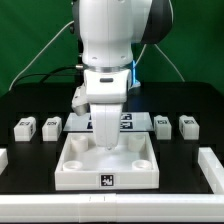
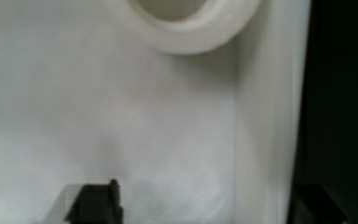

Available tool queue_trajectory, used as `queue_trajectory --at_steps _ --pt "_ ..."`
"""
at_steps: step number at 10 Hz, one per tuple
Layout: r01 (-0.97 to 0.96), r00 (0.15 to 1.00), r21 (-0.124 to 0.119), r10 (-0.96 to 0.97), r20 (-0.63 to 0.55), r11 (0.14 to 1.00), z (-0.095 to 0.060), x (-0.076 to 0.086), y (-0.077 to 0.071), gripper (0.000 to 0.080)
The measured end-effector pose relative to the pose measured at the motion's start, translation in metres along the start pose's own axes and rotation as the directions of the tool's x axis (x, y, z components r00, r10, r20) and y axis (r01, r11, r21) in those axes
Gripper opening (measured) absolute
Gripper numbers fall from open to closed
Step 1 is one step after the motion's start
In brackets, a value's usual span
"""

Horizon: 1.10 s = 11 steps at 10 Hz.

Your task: Assemble one leg

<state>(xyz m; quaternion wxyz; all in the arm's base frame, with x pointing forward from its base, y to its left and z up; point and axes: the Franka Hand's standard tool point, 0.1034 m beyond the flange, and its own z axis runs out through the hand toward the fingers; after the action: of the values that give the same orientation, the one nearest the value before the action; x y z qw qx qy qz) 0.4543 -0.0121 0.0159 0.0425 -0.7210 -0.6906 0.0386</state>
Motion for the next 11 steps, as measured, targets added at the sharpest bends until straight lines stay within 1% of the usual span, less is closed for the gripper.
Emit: queue_trajectory --at_steps 1,2,3,4,10,11 --pt "0.000 1.000 0.000 0.000 0.000 1.000 0.0000 0.0000 0.0000 0.0263" --pt "0.000 1.000 0.000 0.000 0.000 1.000 0.0000 0.0000 0.0000 0.0115" --pt "0.000 1.000 -0.002 0.000 0.000 1.000 -0.0006 -0.0001 0.0006 0.0115" --pt "0.000 1.000 -0.002 0.000 0.000 1.000 -0.0006 -0.0001 0.0006 0.0058" --pt "0.000 1.000 -0.003 0.000 0.000 1.000 -0.0008 0.0003 0.0010 0.0058" --pt "-0.002 1.000 -0.009 0.002 -0.002 1.000 -0.0025 0.0057 0.0051 0.0058"
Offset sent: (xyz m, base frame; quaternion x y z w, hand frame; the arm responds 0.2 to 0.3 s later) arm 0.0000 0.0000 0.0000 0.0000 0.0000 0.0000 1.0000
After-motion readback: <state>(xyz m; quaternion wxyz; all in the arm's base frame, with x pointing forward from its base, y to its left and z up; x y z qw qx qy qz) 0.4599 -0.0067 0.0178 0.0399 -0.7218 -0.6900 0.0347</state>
